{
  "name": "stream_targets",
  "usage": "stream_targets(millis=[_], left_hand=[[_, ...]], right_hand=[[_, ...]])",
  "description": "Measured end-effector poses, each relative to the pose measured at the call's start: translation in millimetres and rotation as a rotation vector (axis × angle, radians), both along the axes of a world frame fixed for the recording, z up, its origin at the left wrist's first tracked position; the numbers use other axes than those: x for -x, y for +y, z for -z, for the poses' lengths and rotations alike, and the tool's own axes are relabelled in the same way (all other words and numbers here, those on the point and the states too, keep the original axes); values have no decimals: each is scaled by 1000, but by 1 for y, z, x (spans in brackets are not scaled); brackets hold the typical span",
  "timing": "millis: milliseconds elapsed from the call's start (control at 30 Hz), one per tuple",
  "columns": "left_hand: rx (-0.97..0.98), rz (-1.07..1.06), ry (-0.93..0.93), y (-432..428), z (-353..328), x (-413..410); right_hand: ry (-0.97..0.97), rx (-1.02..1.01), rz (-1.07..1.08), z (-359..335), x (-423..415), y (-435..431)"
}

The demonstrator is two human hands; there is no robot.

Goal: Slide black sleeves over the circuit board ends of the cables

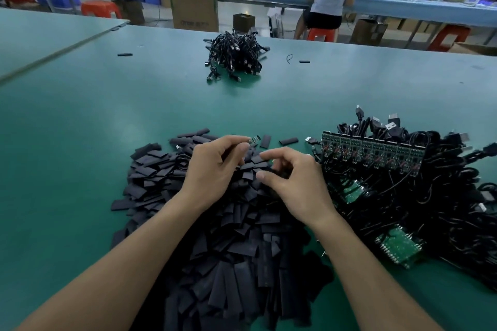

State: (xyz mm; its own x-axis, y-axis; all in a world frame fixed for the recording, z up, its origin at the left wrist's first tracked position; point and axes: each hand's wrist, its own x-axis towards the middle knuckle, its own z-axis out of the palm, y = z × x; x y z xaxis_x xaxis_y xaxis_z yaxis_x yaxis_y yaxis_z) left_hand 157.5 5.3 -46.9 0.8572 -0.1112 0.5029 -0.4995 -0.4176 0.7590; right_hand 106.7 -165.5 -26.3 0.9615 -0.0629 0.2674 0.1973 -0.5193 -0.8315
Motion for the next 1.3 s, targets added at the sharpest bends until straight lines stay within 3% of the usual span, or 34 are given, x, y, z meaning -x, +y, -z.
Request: stream_targets(millis=[233, 533, 833, 1300], left_hand=[[-152, 12, -75, -2, -1, 3], [-215, 25, -125, -2, 0, 7], [-324, 9, -193, -3, -2, 10], [-173, 28, -116, -2, -1, 10]], right_hand=[[-127, -195, 59, -2, 3, -2], [-52, -407, 29, -2, 3, -14], [-67, -459, -5, 3, 6, -14], [-189, -329, 82, 12, 6, -15]])
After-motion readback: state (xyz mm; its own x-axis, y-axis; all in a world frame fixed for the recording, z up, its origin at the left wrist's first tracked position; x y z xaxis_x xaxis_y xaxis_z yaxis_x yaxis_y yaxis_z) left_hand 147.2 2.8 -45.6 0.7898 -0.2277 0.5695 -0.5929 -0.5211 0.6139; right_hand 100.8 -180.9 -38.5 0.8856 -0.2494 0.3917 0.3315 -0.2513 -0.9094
